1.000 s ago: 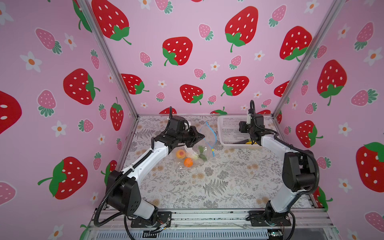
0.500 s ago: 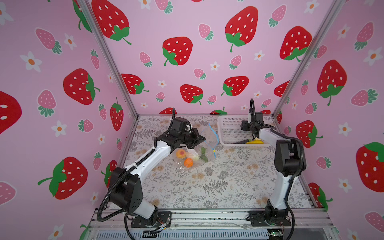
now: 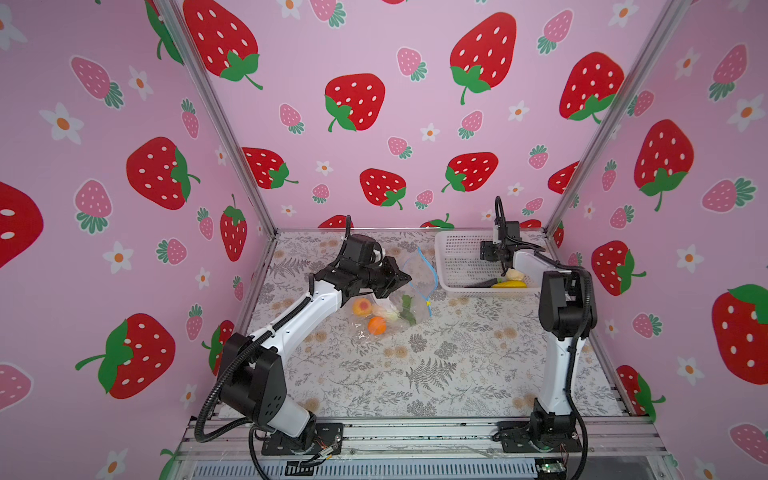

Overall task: Place the food in the zip-top bag and seal the zipper
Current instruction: 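Lower the right gripper onto the dark eggplant in the basket and close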

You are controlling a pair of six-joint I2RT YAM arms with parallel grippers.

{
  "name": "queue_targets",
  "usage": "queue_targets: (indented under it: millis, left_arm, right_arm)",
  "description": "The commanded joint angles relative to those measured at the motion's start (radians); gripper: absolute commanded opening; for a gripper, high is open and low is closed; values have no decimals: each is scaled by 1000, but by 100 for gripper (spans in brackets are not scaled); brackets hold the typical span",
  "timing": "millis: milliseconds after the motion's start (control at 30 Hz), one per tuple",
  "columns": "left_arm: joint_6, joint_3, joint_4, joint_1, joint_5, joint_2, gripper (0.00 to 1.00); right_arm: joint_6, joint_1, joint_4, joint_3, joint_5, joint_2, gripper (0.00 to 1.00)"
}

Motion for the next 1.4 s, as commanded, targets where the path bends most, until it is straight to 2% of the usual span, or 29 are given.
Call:
queue_targets:
  millis: [0,433,800,1367]
  left_arm:
    - [9,47,-17,-3,15,12,0]
    - [9,50,-20,-5,9,10,0]
    - [11,53,-23,-5,12,12,0]
    - [13,50,-25,-5,13,8,0]
  right_arm:
    - [-26,-6,-53,52,26,33,81]
    - [-21,-6,-116,172,8,121,83]
    - [-5,-3,-132,223,-34,166,80]
    - [20,7,-132,228,-74,160,65]
